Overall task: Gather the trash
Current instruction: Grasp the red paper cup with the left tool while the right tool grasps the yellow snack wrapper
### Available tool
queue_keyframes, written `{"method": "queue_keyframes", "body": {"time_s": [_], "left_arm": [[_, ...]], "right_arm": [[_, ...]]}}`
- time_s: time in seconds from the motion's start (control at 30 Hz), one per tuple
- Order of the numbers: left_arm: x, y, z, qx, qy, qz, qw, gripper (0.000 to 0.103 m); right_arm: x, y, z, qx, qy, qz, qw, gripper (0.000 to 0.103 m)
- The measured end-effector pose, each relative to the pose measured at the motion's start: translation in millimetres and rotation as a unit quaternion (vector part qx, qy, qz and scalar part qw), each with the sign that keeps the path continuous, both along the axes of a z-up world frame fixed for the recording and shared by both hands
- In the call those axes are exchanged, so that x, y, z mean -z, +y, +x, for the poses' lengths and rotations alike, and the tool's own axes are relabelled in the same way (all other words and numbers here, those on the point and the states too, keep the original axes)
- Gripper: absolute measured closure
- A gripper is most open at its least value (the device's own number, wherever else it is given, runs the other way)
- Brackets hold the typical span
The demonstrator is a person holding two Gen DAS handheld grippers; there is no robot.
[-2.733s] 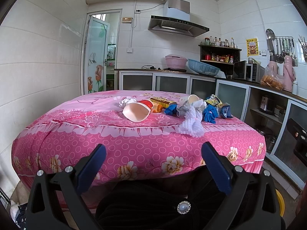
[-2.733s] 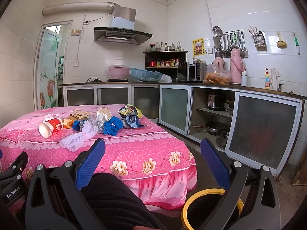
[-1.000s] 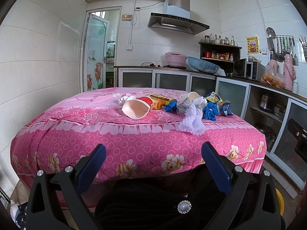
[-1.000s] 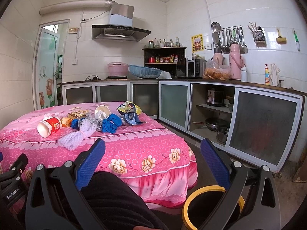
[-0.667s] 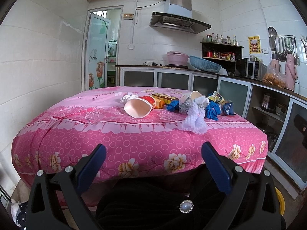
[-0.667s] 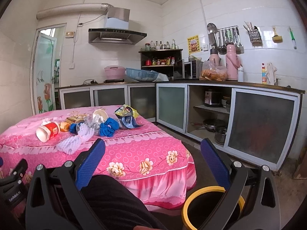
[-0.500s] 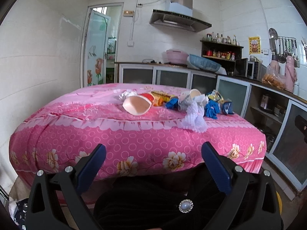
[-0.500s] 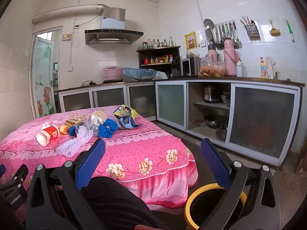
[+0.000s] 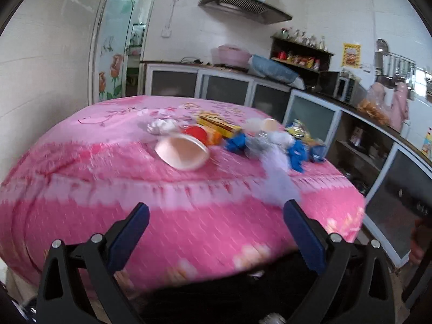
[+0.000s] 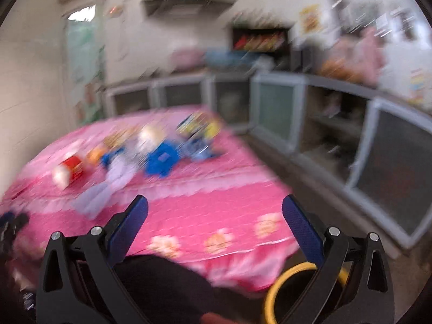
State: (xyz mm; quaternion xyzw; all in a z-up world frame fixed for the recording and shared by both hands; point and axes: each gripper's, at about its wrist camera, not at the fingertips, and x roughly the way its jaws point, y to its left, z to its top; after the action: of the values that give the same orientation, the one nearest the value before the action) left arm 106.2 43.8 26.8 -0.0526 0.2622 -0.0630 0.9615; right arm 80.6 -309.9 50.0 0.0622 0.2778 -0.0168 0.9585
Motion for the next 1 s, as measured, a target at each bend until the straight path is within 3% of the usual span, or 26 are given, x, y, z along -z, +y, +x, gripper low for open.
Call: {"method": "queue_keyframes", "body": {"time_s": [0.07, 0.13, 0.2, 0.33, 0.4, 0.53, 0.83, 0.9, 1.0], "left_arm": [[-9.1, 9.4, 27.1, -0.008, 0.021, 0.035, 0.9991, 0.007], [-17.1, 14.1, 41.0, -0.011, 0.011, 0.068, 0.9976, 0.007], [-20.9, 16.9, 50.8, -0.008, 0.003, 0.097, 0.9952, 0.007], [-15.1, 19.8, 89.3, 0.021, 0.044, 0.151, 0.9873, 0.007], [-11.8, 28.1, 108.4, 0.031, 0.066, 0.149, 0.9861, 0.007], [-2.8, 43.6, 138.9, 0.061, 0.096, 0.110, 0.9874, 0.007], [19.3, 49.3, 183.3, 0.069, 0.140, 0.133, 0.9789, 0.007], [23.9, 47.6, 193.1, 0.064, 0.146, 0.153, 0.9754, 0.007], [26.8, 46.7, 203.0, 0.071, 0.155, 0.148, 0.9742, 0.007]], "right_arm": [[1.7, -11.0, 23.3, -0.010, 0.012, 0.034, 0.999, 0.008], [3.0, -17.6, 44.3, -0.021, 0.015, 0.051, 0.998, 0.008], [6.8, -20.0, 71.0, -0.026, 0.042, 0.031, 0.998, 0.008], [8.9, -17.1, 106.6, -0.009, 0.038, -0.061, 0.997, 0.008], [9.6, -16.3, 127.1, -0.012, 0.038, -0.098, 0.994, 0.008], [15.3, -24.6, 164.2, -0.055, 0.072, -0.101, 0.991, 0.008], [34.3, -22.6, 220.1, -0.058, 0.108, -0.164, 0.979, 0.008], [37.2, -21.0, 228.6, -0.063, 0.115, -0.162, 0.978, 0.008], [39.7, -21.2, 239.8, -0.066, 0.117, -0.154, 0.979, 0.008]]}}
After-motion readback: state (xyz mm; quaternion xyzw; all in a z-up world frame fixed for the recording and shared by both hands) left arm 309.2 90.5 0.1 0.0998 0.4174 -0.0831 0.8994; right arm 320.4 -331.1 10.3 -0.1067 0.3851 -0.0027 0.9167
